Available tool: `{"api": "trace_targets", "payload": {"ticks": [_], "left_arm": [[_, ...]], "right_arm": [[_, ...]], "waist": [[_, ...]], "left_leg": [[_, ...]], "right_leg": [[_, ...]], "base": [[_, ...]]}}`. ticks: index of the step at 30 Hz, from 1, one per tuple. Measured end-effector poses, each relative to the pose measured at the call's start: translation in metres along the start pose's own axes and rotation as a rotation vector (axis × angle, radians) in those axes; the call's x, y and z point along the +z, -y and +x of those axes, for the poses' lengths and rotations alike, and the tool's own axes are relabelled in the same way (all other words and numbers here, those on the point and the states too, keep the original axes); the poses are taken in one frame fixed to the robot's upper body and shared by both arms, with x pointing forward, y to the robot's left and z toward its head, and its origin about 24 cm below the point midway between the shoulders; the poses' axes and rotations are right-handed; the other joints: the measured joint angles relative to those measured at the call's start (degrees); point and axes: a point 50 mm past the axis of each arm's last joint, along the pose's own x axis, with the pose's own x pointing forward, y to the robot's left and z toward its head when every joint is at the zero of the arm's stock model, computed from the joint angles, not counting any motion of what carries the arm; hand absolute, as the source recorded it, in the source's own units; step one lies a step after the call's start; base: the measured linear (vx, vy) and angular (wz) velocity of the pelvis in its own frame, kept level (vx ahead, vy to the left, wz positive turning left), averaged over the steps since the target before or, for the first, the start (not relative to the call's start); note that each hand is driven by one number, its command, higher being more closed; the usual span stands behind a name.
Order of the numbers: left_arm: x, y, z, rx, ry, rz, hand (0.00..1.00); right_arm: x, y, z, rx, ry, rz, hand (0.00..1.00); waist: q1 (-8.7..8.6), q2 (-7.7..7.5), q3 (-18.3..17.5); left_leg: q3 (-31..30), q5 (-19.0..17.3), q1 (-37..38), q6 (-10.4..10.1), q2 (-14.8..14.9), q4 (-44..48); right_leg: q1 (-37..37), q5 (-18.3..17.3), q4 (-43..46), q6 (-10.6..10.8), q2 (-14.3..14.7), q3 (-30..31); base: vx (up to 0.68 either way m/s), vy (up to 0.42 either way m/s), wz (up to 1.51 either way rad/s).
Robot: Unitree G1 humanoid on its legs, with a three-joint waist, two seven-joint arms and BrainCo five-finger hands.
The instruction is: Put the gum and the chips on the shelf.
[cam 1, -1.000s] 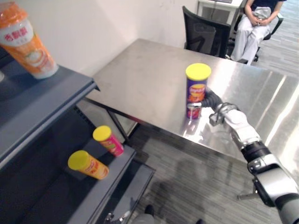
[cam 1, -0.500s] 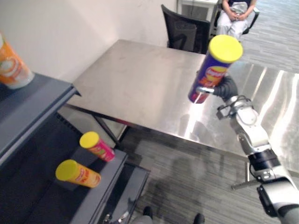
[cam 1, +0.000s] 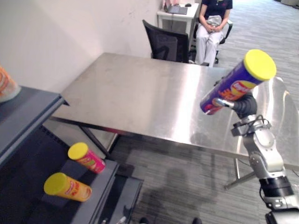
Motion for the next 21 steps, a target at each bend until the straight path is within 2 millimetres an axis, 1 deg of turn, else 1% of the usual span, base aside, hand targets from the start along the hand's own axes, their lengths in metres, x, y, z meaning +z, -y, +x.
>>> {"api": "trace_targets", "payload": {"ticks": [3,8,10,12,14,15,18,19,20,21], "left_arm": [[0.000,0.000,0.000,0.006,-0.001,0.000,0.00],[0.000,0.000,0.000,0.015,-0.002,-0.001,0.00],[0.000,0.001,0.000,0.016,0.000,-0.003,0.00],[0.001,0.001,0.000,0.016,0.001,-0.005,0.00],[0.002,0.004,0.001,0.014,-0.002,-0.010,0.00],[0.001,0.004,0.001,0.016,-0.006,-0.010,0.00],[-0.002,0.002,0.000,0.057,-0.028,-0.054,0.00],[-0.003,0.002,0.000,0.067,-0.035,-0.071,0.00],[-0.004,0.003,0.000,0.070,-0.038,-0.077,0.00],[-0.005,0.005,-0.001,0.075,-0.045,-0.095,0.00]], "right_arm": [[-0.006,0.001,-0.008,-0.009,-0.029,0.003,1.00],[-0.012,0.003,-0.018,-0.022,-0.061,0.005,1.00],[-0.013,0.005,-0.020,-0.029,-0.063,0.007,1.00],[-0.012,0.006,-0.020,-0.042,-0.053,0.013,1.00],[-0.007,0.003,-0.019,-0.028,-0.033,0.014,1.00],[-0.006,0.001,-0.018,-0.020,-0.024,0.016,1.00],[-0.004,-0.014,-0.010,0.032,0.004,0.051,1.00],[-0.004,-0.022,-0.005,0.063,0.011,0.062,1.00],[-0.003,-0.025,-0.003,0.077,0.013,0.064,1.00],[-0.004,-0.030,-0.002,0.098,0.012,0.068,1.00]], "waist": [[-0.12,0.09,-0.81],[-0.24,0.11,-0.87],[-0.39,0.28,-0.74],[-0.46,0.56,-0.56],[0.00,1.30,0.20],[0.29,1.51,0.47],[0.70,2.65,2.40],[1.17,3.26,3.44],[1.29,3.59,3.83],[2.04,4.29,4.78]], "left_leg": [[-0.04,0.00,0.00,0.00,0.01,0.02],[-0.50,0.00,-0.08,0.01,0.01,0.66],[-2.11,-0.17,-0.83,0.07,0.13,1.98],[-3.54,-1.34,-2.28,-0.06,0.38,5.09],[-5.44,-3.10,-4.68,-0.34,1.06,9.86],[-5.84,-3.26,-5.25,-0.42,1.23,10.66],[-8.37,-3.21,-7.58,-0.77,2.19,12.89],[-9.25,-2.84,-8.18,-0.69,2.64,12.92],[-9.61,-2.77,-8.54,-0.81,3.07,12.86],[-9.54,-2.46,-8.61,-0.57,3.69,12.39]], "right_leg": [[0.00,-0.01,0.05,0.00,0.00,-0.01],[0.09,-0.19,0.76,-0.21,-0.07,-0.27],[-0.17,-0.82,2.51,-0.74,-0.18,-0.80],[-0.30,-1.93,4.58,-0.75,-0.31,-1.81],[-0.94,-3.65,7.68,-1.18,-0.20,-3.03],[-1.07,-3.97,8.35,-1.45,-0.11,-3.23],[-1.06,-4.42,9.29,-2.04,0.82,-5.26],[-1.10,-4.62,9.35,-1.73,1.37,-5.73],[-1.19,-4.63,9.40,-1.73,1.62,-6.00],[-1.20,-4.76,9.87,-1.92,1.98,-6.56]], "base": [[0.00,0.000,0.00],[0.00,0.002,0.02],[-0.02,0.003,0.19],[-0.06,0.005,0.30],[-0.12,-0.008,0.33],[-0.13,-0.027,0.32],[-0.16,-0.061,0.33],[-0.14,-0.062,0.26],[-0.16,-0.085,0.29],[-0.14,-0.077,0.26]]}}
